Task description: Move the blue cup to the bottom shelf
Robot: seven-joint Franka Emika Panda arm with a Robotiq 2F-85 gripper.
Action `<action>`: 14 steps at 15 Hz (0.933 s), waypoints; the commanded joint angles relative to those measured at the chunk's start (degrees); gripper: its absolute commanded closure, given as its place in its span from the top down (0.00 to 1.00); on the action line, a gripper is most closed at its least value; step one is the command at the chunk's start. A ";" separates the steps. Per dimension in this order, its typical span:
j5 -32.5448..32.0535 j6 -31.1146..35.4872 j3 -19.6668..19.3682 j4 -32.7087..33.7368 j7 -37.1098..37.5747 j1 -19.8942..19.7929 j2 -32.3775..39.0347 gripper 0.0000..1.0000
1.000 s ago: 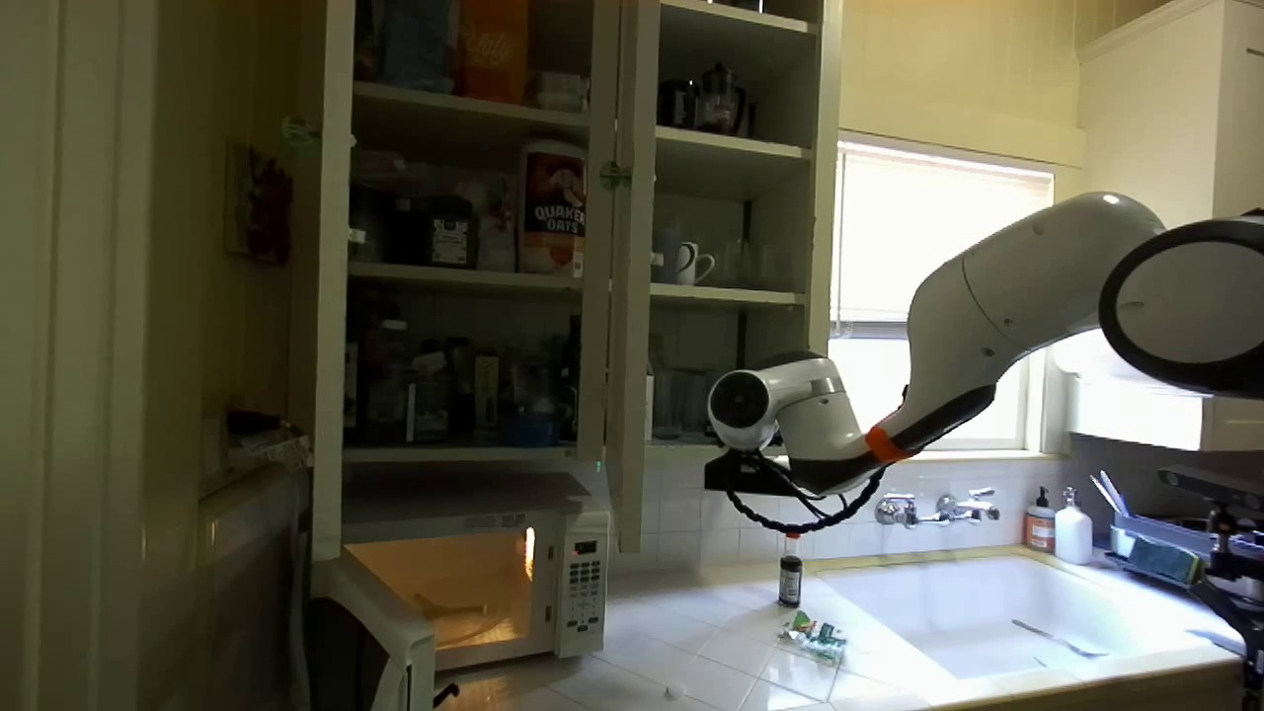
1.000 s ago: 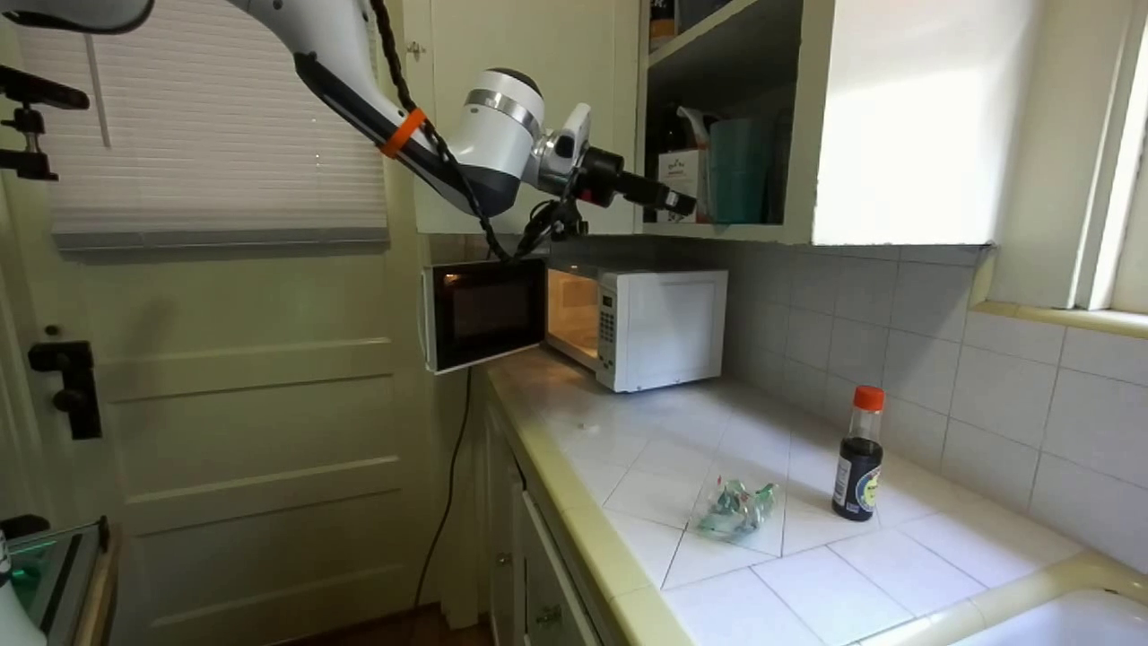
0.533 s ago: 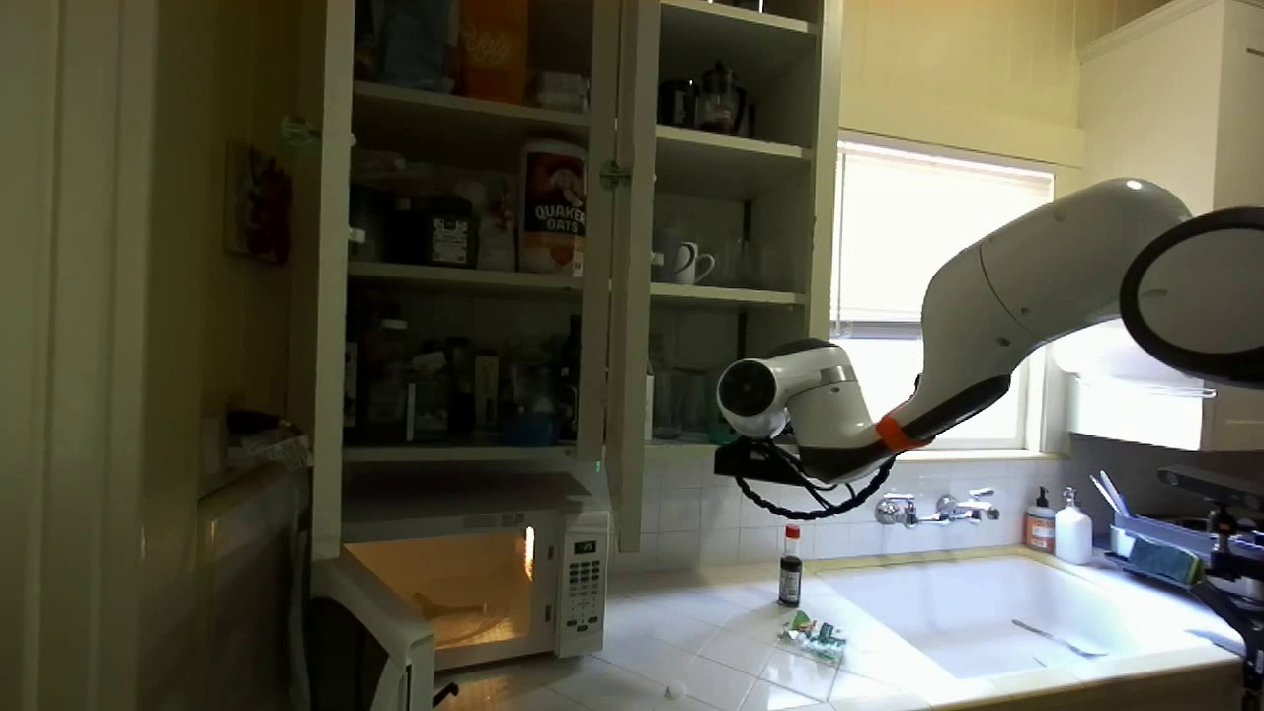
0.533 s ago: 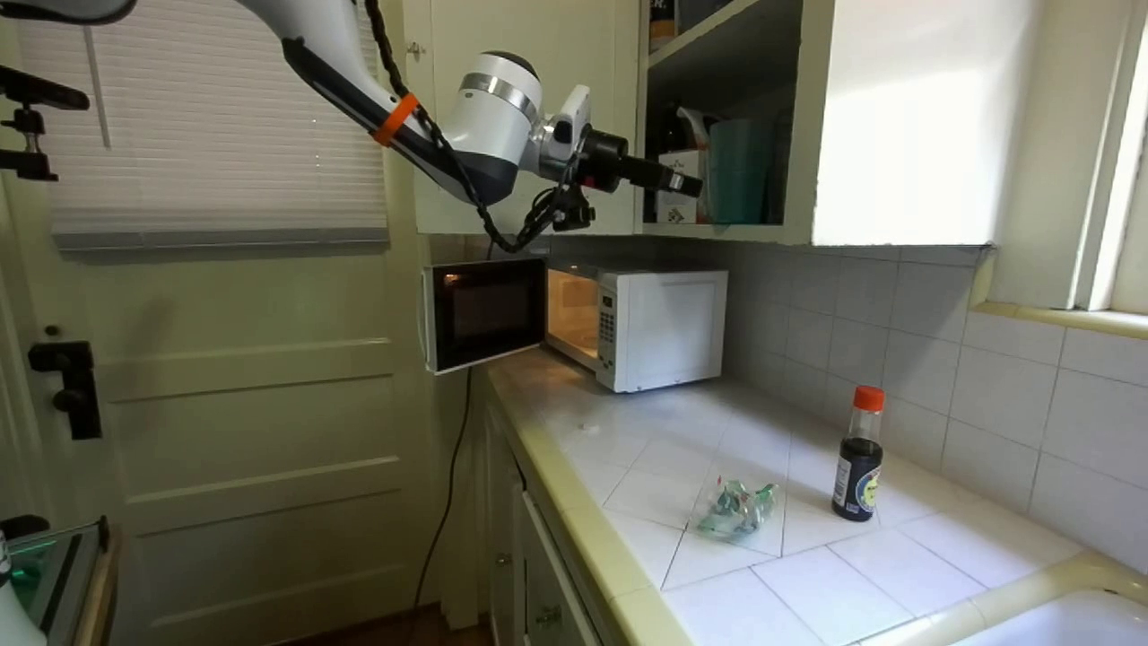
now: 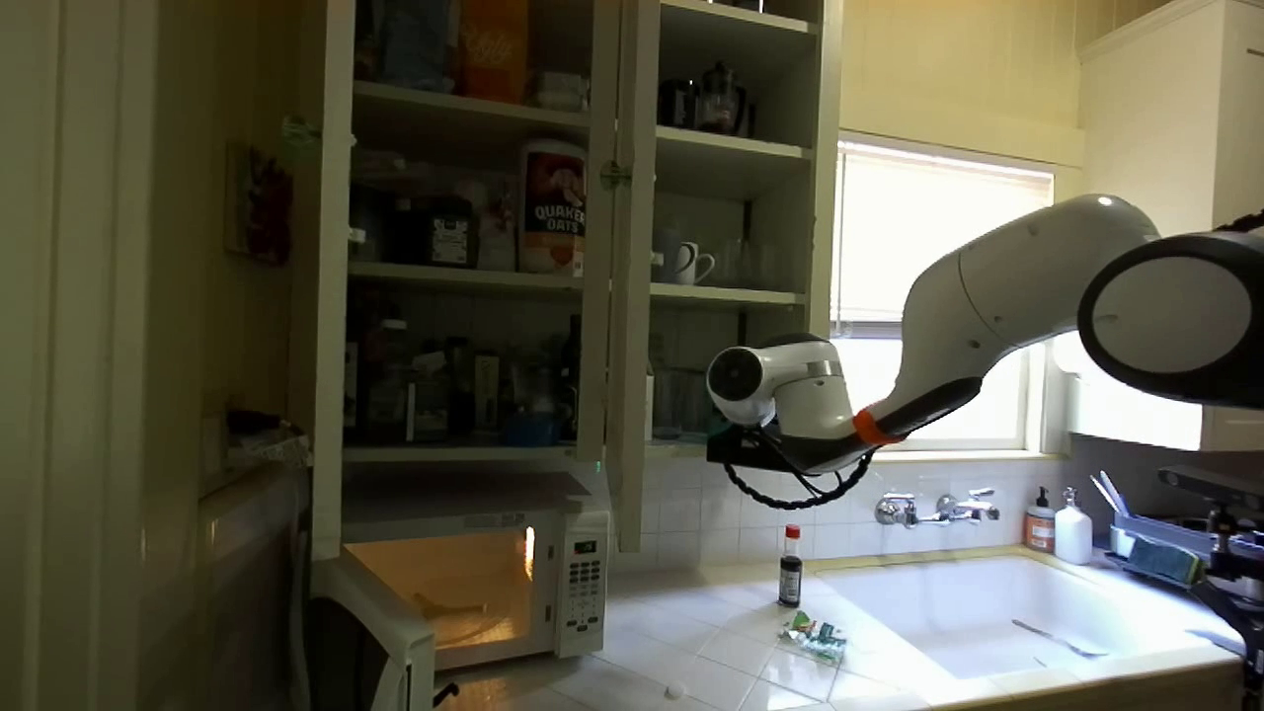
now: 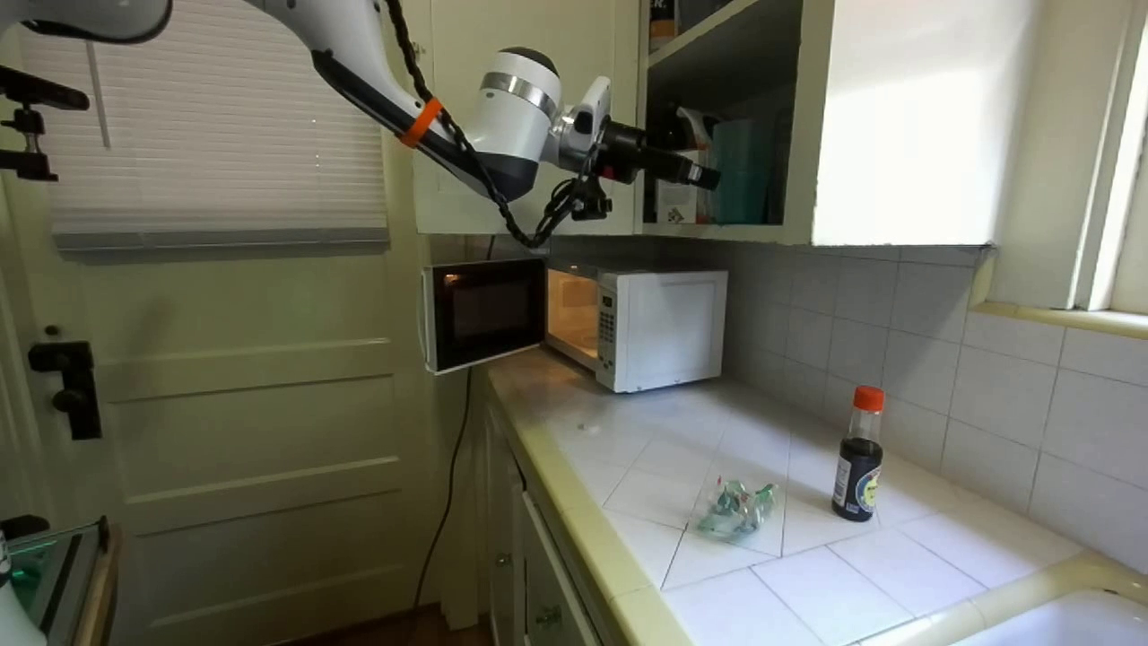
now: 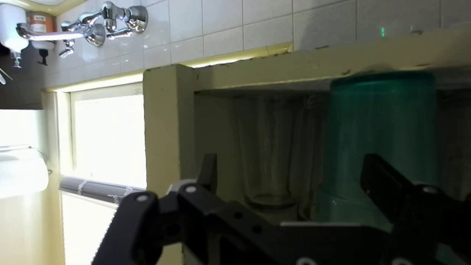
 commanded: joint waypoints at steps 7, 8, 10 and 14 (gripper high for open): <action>7.08 0.88 0.02 8.12 -8.97 0.28 6.21 1.00; 5.51 1.65 0.01 5.98 -8.07 0.86 4.53 1.00; 2.98 -0.24 -0.15 1.62 -6.11 2.49 1.23 1.00; 1.40 -5.86 0.44 -8.01 -6.05 4.44 -5.34 1.00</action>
